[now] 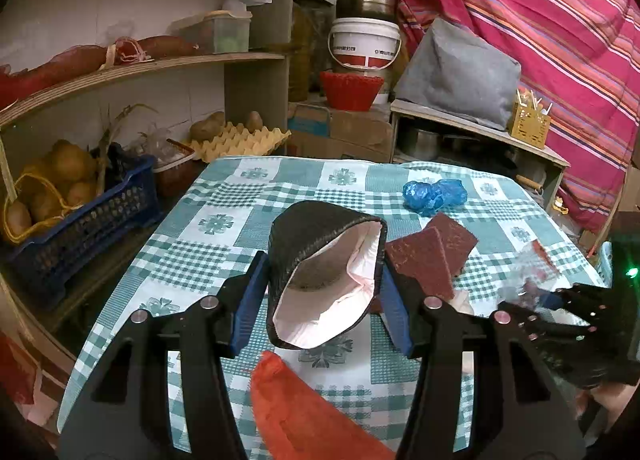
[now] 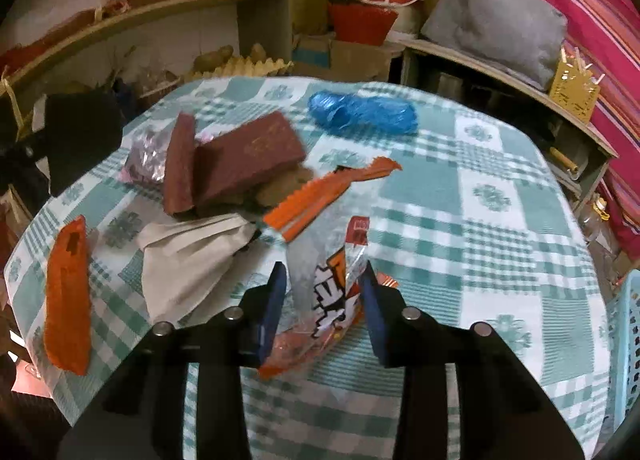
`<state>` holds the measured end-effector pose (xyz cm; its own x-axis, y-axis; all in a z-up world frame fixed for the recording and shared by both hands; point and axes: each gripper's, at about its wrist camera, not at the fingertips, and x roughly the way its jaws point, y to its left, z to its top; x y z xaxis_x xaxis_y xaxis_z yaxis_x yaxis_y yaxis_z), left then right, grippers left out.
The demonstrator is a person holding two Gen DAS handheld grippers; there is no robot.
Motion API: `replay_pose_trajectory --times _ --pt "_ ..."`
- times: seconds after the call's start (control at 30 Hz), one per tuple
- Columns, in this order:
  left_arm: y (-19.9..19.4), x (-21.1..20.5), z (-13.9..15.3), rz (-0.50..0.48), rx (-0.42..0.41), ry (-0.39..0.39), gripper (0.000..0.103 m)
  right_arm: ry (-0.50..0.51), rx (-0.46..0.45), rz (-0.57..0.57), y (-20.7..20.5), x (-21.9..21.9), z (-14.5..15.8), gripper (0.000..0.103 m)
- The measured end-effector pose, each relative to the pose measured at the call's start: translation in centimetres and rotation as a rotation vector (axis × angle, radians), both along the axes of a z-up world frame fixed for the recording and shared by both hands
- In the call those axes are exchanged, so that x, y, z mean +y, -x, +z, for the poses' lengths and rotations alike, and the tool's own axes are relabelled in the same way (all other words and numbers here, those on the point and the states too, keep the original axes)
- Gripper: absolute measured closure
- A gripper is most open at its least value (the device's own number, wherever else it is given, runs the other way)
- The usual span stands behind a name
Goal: Collect trash
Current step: 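Grasp the clear wrapper with orange strip with the right gripper while the left lifts the pouch, then carry both grippers over the blue basket and open them to drop the items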
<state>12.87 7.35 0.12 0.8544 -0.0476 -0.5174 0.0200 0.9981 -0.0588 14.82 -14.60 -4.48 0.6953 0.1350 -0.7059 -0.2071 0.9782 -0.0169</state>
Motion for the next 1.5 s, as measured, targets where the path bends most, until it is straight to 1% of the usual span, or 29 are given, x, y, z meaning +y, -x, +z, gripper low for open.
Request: replay_pose_trajectory --times 0.1,0.2,0.27,0.5,0.8,0.97,1.2,1.33,1.5 --pt "-0.1 -0.5 0.1 0.000 -0.006 0.006 0.051 -0.015 -0.018 -0.021 0.5 -1.9 0.8 0.074" --pt "0.0 -1.1 0.4 -0.005 -0.016 0.011 0.051 -0.019 -0.039 -0.050 1.0 -4.0 1.6 0.074" --pt "0.2 -1.9 0.7 -0.012 -0.031 0.013 0.050 -0.023 -0.052 -0.070 1.5 -5.5 2.1 0.077" --pt "0.3 -4.7 1.5 -0.051 -0.062 0.023 0.051 -0.040 -0.089 -0.135 2.6 -10.2 3.5 0.077" --pt "-0.3 -9.3 1.7 -0.124 -0.073 0.041 0.050 -0.034 -0.110 -0.209 4.0 -14.8 3.9 0.077" --pt "-0.5 -12.9 1.2 -0.190 -0.070 0.047 0.051 -0.040 -0.129 -0.261 5.4 -18.5 4.4 0.077" --pt "0.1 -19.1 0.7 -0.289 -0.063 0.051 0.050 -0.061 -0.141 -0.347 7.6 -24.3 4.5 0.077" --pt "0.9 -23.5 0.7 -0.364 -0.076 0.045 0.050 -0.069 -0.152 -0.403 9.3 -27.8 4.5 0.077" --pt "1.7 -29.1 0.3 -0.460 -0.068 0.051 0.050 -0.054 -0.166 -0.479 11.1 -31.5 4.4 0.077"
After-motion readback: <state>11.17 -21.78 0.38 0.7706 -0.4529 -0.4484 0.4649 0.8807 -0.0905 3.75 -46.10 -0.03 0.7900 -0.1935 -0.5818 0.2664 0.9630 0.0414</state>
